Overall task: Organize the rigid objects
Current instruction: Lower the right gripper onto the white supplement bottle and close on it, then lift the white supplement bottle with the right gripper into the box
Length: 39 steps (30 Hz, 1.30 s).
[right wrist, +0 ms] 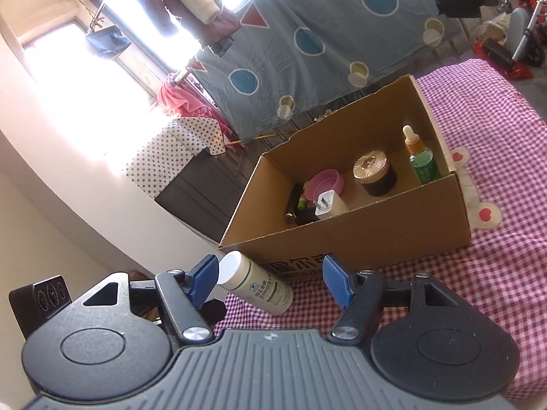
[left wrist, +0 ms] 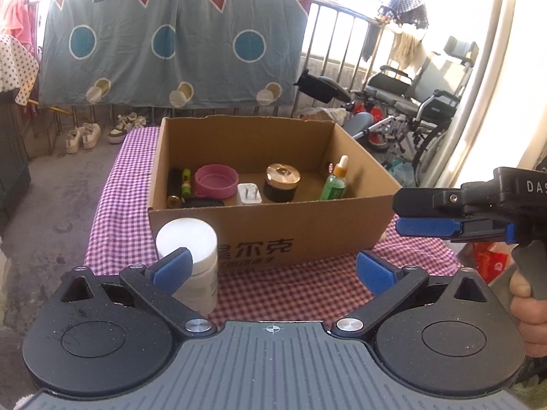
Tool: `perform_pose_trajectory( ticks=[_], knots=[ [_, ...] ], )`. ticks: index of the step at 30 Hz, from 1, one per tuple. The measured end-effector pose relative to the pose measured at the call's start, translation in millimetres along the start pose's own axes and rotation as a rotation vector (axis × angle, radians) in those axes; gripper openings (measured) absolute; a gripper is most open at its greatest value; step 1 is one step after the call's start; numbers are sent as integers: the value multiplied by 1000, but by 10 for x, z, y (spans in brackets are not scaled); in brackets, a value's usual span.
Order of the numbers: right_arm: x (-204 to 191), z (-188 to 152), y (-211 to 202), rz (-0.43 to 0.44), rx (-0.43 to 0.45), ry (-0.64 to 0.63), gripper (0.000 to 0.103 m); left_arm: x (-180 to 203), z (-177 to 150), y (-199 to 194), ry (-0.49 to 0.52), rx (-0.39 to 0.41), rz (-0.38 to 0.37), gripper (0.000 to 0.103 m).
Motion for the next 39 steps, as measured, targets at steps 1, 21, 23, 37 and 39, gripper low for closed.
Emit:
perform_pose_trajectory(
  ticks=[1, 21, 23, 37, 39],
  knots=[
    [-24, -7, 38, 3, -7, -2, 72, -33, -4, 2, -5, 4, 6, 103],
    [-389, -5, 1160, 145, -178, -5, 72, -667, -10, 486, 3, 18, 212, 91],
    [-400, -24, 1249, 146, -190, -4, 71, -685, -9, 538, 6, 9, 221, 81],
    [-470, -113, 1483, 158, -233, 9, 51, -659, -8, 633, -28, -8, 232, 54],
    [-477, -117, 1480, 158, -235, 9, 50, -654, 0, 618, -38, -11, 236, 54]
  ],
)
Point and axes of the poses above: each gripper's, at about its wrist camera, not at the fingertips, and y roughly the way its jaws point, x to its right, z to its top, the point moved 10 cm from there along y, roughly the way its jaws point, and after that the axes turned 15 degrees about -y, right-handed, at the moved point
